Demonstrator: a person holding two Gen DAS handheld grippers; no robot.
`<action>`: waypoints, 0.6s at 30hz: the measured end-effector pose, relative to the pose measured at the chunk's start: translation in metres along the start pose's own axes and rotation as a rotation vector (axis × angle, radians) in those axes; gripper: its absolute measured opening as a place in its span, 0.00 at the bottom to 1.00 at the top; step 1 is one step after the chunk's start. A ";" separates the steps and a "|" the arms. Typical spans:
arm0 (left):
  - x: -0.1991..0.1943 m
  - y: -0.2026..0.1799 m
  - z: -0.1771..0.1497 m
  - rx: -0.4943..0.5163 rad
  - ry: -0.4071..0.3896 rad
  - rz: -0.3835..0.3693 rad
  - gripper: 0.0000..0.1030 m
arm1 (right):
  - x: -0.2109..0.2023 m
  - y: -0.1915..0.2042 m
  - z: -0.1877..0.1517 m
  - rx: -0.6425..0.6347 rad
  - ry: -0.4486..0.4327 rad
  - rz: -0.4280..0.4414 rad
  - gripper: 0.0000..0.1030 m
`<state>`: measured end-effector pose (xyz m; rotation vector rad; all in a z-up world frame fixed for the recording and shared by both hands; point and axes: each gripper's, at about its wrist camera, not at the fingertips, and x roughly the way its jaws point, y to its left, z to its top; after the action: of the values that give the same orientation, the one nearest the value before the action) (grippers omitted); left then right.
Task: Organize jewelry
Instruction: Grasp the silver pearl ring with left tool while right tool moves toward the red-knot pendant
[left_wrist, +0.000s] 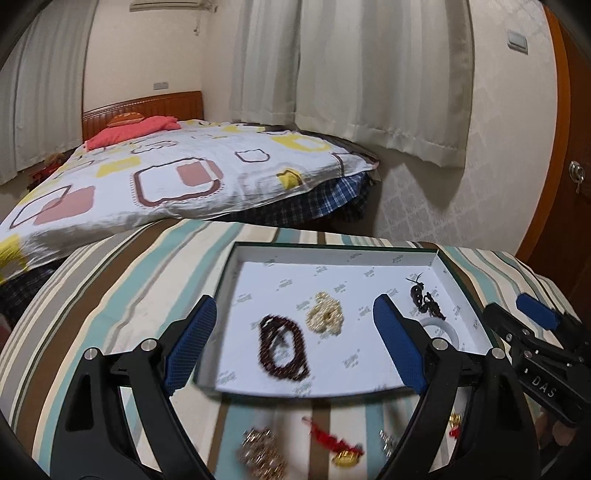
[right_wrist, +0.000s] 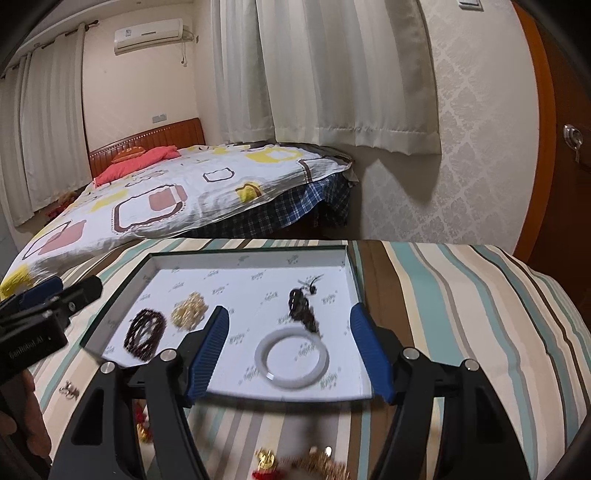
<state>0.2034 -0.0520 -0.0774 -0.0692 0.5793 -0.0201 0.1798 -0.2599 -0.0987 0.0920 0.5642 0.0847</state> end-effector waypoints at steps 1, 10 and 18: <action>-0.005 0.003 -0.003 -0.005 -0.003 0.002 0.82 | -0.004 0.001 -0.003 0.000 0.001 0.000 0.65; -0.040 0.030 -0.039 -0.014 -0.002 0.059 0.82 | -0.037 0.005 -0.039 0.008 -0.005 -0.020 0.65; -0.050 0.051 -0.072 -0.028 0.065 0.099 0.82 | -0.056 0.009 -0.069 0.000 0.022 -0.030 0.64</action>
<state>0.1217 -0.0032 -0.1141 -0.0669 0.6471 0.0817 0.0953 -0.2529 -0.1261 0.0828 0.5869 0.0566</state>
